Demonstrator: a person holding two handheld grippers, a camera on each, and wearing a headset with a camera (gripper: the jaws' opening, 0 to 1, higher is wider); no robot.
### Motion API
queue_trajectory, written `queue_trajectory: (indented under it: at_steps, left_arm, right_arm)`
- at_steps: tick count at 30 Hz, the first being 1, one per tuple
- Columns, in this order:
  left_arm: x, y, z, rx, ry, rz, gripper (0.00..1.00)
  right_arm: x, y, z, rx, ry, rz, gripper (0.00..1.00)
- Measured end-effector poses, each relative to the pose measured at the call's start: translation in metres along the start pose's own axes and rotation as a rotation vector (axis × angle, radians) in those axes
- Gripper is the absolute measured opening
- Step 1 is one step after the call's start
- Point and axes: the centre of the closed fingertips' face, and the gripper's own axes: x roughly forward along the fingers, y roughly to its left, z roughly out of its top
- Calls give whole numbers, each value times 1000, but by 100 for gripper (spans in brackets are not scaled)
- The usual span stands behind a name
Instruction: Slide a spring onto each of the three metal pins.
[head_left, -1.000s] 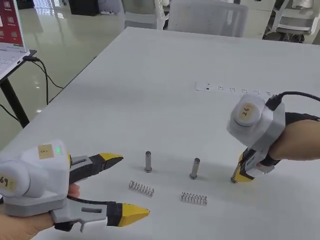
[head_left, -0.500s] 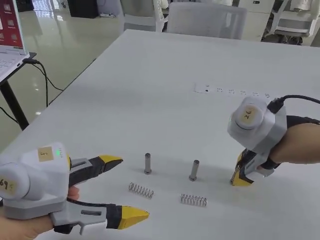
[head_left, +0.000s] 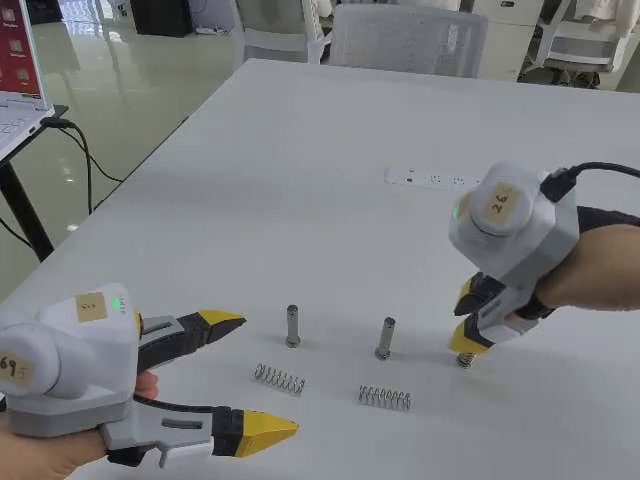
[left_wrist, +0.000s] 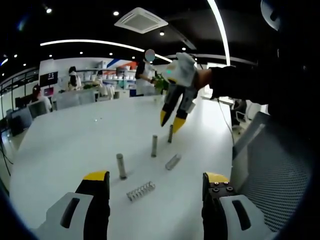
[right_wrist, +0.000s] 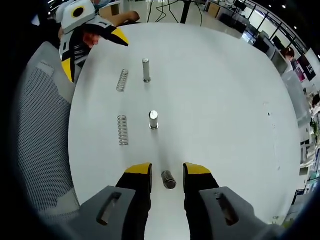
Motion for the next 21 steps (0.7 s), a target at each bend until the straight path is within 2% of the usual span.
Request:
queue_trajectory:
  at_steps: [11,21]
  left_arm:
    - [0,-3,0,3,4,-4,71]
    - [1,-5,1,9,6,-11,70]
  right_arm:
    - [-4,22,24,-38,-60,32,21]
    - [8,45,27,-78,-44,83,20]
